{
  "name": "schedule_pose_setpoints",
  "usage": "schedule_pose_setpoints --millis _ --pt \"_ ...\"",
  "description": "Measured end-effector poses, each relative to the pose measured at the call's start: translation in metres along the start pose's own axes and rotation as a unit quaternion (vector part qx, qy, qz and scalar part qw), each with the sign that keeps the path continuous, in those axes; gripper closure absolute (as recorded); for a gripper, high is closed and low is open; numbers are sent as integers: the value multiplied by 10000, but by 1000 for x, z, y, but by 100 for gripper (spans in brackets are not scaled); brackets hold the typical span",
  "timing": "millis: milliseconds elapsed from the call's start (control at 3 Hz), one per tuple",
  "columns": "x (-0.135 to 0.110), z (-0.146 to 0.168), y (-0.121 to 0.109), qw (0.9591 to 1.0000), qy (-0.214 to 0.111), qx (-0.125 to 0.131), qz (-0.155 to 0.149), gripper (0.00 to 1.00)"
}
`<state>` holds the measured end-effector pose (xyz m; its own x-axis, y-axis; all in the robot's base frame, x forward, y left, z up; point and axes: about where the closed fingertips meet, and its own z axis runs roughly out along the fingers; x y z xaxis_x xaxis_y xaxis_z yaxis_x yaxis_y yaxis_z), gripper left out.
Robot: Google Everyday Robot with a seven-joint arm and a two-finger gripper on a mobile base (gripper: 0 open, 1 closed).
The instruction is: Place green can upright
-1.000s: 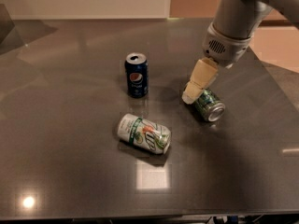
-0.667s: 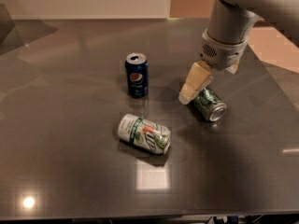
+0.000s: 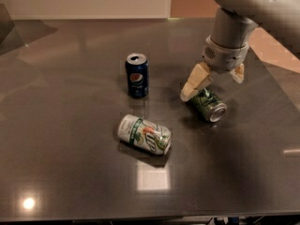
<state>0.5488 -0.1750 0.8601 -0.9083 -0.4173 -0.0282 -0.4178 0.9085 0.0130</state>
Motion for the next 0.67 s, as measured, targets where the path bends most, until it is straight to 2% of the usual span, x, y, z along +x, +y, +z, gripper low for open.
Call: schedule_pose_setpoints --millis 333,667 --pt "-6 14 0 9997 108 -145 159 0" --pt "-11 22 6 9994 191 -222 166 18"
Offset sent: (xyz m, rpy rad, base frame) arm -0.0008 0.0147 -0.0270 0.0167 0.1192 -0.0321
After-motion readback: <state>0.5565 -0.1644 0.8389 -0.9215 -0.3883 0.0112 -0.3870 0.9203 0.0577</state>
